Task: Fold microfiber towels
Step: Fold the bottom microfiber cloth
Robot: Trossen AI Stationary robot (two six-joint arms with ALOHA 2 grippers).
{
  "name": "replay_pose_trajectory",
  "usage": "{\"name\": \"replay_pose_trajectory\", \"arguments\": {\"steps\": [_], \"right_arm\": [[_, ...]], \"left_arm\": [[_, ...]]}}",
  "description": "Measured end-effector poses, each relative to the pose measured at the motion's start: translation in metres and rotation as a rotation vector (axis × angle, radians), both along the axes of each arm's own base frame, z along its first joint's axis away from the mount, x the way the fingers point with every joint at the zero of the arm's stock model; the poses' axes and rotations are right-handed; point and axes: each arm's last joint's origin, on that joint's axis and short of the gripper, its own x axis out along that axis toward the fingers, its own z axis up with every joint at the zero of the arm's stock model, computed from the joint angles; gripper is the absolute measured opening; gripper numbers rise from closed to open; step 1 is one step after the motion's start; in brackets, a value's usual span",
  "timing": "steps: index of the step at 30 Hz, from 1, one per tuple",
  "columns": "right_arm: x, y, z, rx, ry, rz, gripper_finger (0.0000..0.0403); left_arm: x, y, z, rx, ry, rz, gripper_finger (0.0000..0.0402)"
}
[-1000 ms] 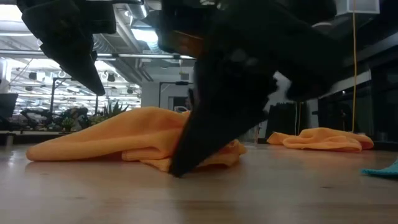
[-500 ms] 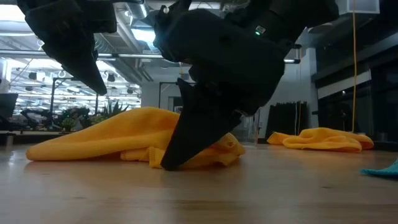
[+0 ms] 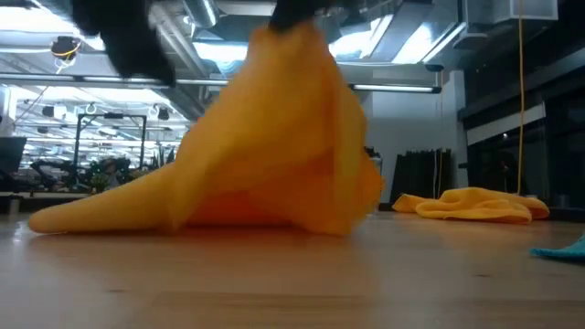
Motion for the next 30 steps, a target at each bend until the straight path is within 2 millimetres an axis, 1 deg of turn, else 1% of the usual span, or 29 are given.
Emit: {"name": "replay_pose_trajectory", "arguments": {"steps": [3,5,7,10,13,16,20,23,27,30], "right_arm": [[-0.005,-0.001,0.044,-0.036,-0.101,0.003,0.0002],[-0.008,-0.003,0.065,-0.053,-0.138,-0.007,0.0002],[-0.009,-0.004,0.072,-0.071,-0.129,0.009,0.0002],[-0.01,-0.003,0.075,-0.091,-0.118,0.032,0.0001],[-0.011,-0.004,0.091,-0.133,-0.151,0.056,0.0001],[-0.012,-0.005,0.114,-0.147,-0.209,0.089,0.0001],[-0.016,-0.007,0.142,-0.164,-0.282,0.128,0.0],[-0.02,-0.01,0.154,-0.159,-0.306,0.127,0.0],[-0.023,-0.014,0.163,-0.178,-0.319,0.1,0.0],[-0.025,-0.016,0.171,-0.192,-0.34,0.1,0.0]], "left_arm": [[0.004,-0.006,0.021,0.038,-0.056,-0.074,0.0092],[0.007,-0.01,0.037,0.059,-0.098,-0.117,0.0092],[0.009,-0.015,0.05,0.077,-0.144,-0.152,0.0092],[0.01,-0.018,0.063,0.128,-0.199,-0.175,0.0092],[0.012,-0.019,0.073,0.172,-0.249,-0.186,0.0092],[0.014,-0.018,0.076,0.2,-0.268,-0.202,0.0092],[0.016,-0.019,0.079,0.19,-0.304,-0.197,0.0092],[0.017,-0.019,0.082,0.175,-0.34,-0.191,0.0092],[0.02,-0.021,0.089,0.167,-0.406,-0.194,0.0092],[0.02,-0.021,0.088,0.187,-0.399,-0.201,0.0092]]}}
